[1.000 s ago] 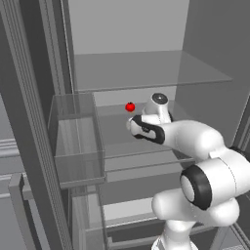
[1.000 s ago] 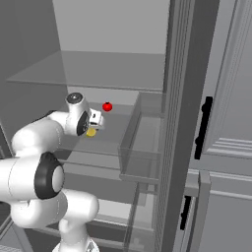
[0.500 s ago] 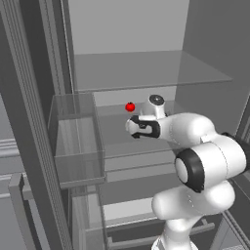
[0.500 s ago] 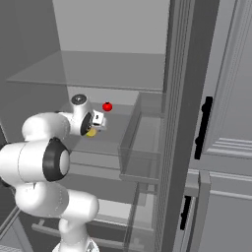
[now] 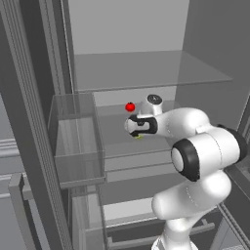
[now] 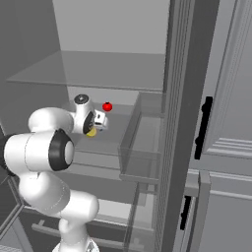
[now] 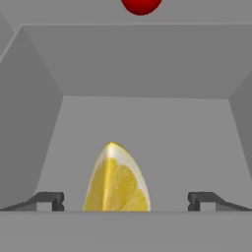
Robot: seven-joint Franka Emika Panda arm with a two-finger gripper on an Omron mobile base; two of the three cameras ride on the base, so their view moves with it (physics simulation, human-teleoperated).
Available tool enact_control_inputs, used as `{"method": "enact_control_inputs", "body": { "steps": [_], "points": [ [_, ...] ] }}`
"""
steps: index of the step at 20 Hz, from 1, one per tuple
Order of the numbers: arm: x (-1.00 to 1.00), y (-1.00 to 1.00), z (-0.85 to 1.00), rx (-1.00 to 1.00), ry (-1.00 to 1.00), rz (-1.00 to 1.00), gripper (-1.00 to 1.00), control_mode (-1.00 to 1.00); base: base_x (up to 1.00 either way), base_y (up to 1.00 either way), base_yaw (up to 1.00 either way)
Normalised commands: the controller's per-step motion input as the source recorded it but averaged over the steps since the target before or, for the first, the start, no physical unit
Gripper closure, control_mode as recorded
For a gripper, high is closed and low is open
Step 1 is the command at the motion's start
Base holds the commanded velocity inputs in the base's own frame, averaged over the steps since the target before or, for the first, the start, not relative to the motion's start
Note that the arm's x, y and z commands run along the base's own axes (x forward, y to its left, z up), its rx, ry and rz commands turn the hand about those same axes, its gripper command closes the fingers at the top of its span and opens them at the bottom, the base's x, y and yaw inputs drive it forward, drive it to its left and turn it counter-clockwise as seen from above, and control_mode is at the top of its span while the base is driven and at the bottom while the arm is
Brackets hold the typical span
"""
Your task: Grab a lemon wedge from the fridge and one ice cube from the ice bowl, and put them in the glass of lemonade.
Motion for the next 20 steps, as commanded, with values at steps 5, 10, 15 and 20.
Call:
{"method": "enact_control_inputs", "body": {
  "steps": [5, 10, 15, 20],
  "points": [
    [0.00, 0.00, -0.44, 0.00, 0.00, 0.00, -1.00, -1.00, 0.00, 0.00, 0.00],
    [0.00, 0.00, -0.29, 0.00, 0.00, 0.00, -1.00, -1.00, 0.00, 0.00, 0.00],
    [0.00, 0.00, -0.16, 0.00, 0.00, 0.00, -1.00, -1.00, 0.00, 0.00, 0.00],
    [0.00, 0.00, -0.21, 0.00, 0.00, 0.00, 1.00, -1.00, 0.00, 0.00, 0.00]
  ]
}}
